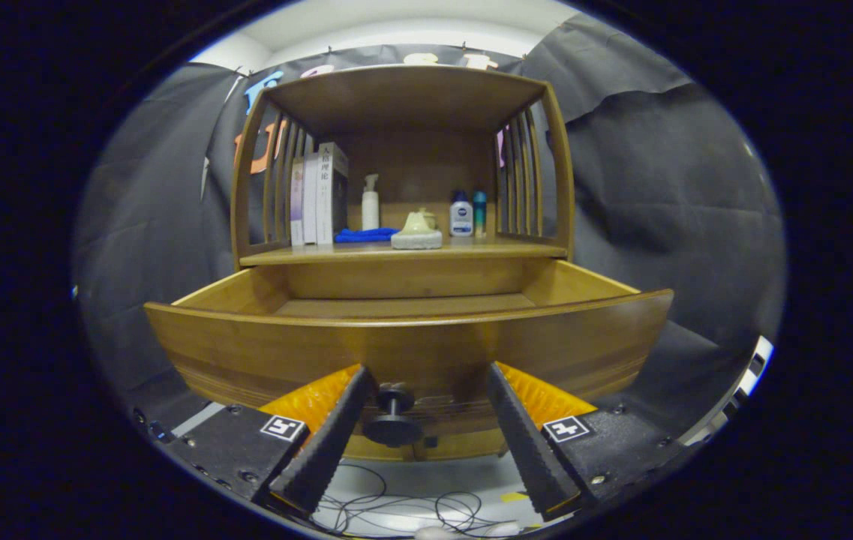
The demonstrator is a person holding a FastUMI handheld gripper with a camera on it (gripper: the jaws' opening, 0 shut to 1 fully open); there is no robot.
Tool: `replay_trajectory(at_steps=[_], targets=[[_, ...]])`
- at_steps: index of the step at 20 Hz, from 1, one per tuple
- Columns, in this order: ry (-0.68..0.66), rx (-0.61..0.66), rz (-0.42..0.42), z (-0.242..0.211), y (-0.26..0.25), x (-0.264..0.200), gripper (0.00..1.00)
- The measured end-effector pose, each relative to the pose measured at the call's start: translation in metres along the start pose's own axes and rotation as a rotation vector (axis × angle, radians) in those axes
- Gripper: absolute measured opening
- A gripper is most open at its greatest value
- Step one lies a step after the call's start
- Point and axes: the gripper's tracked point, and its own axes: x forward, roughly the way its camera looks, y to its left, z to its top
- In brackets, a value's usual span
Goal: Pull open the drawer, take out the items inside it, and place them on the countertop above the cabinet.
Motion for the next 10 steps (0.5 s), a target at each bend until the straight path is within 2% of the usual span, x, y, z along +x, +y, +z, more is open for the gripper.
replay_trajectory(at_steps=[2,7,10], targets=[[-0.025,0.025,0.014,-0.002,0.0,-0.002,0.98],[-0.02,-0.025,0.029,0.0,0.004,0.011,0.98],[-0.025,-0.02,0.031,0.006,0.005,0.031,0.98]])
